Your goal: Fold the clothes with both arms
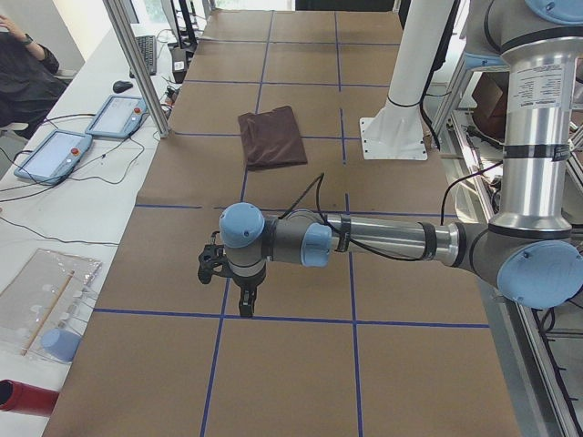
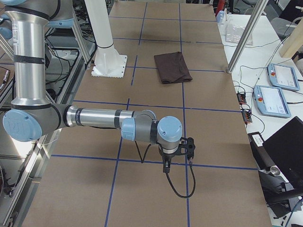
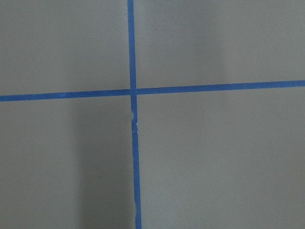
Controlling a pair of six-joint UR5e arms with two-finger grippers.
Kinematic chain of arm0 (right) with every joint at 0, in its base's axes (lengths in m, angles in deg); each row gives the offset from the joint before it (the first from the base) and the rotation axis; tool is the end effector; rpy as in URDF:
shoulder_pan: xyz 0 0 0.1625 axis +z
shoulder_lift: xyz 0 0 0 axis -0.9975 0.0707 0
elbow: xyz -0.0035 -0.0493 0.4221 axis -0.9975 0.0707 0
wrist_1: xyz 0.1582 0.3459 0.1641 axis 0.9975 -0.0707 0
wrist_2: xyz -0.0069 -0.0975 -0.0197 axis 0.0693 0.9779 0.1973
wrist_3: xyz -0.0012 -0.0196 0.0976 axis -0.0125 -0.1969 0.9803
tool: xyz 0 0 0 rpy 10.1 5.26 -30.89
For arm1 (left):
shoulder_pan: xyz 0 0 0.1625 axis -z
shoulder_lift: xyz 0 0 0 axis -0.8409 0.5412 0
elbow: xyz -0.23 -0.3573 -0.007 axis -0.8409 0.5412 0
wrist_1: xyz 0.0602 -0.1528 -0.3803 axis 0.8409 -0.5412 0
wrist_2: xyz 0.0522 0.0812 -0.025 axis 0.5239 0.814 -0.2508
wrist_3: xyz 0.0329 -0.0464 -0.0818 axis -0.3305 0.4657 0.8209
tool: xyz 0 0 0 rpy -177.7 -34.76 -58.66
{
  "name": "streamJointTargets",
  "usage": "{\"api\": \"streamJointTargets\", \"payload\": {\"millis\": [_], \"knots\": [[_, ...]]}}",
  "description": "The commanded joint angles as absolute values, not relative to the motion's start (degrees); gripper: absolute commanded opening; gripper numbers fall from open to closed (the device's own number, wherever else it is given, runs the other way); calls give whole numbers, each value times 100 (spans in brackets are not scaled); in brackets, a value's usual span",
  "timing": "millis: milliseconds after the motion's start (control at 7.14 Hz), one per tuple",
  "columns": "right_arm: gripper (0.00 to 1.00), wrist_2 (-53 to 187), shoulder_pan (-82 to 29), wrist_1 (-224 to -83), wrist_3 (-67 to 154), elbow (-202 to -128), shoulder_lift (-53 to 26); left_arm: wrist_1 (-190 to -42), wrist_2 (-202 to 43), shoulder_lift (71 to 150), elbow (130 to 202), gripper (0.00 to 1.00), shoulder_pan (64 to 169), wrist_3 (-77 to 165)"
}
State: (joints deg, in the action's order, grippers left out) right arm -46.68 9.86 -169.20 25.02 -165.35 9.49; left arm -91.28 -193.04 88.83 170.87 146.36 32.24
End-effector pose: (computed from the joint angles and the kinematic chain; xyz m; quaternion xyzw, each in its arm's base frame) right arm 0.1081 -0.4601 0.6547 0.0122 -0.3956 0.0349 0.9177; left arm -0.0554 -0.4825 0.6214 0.0318 0.3838 0.0022 0.9228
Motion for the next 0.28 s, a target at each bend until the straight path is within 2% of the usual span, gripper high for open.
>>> {"api": "streamJointTargets", "payload": {"millis": [0, 140], "knots": [[100, -4684, 986, -16919, 2502, -16546, 950, -9113, -19317, 8884, 17096, 100, 14636, 3218], [100, -4684, 986, -16919, 2502, -16546, 950, -9113, -19317, 8892, 17096, 100, 14636, 3218]]}}
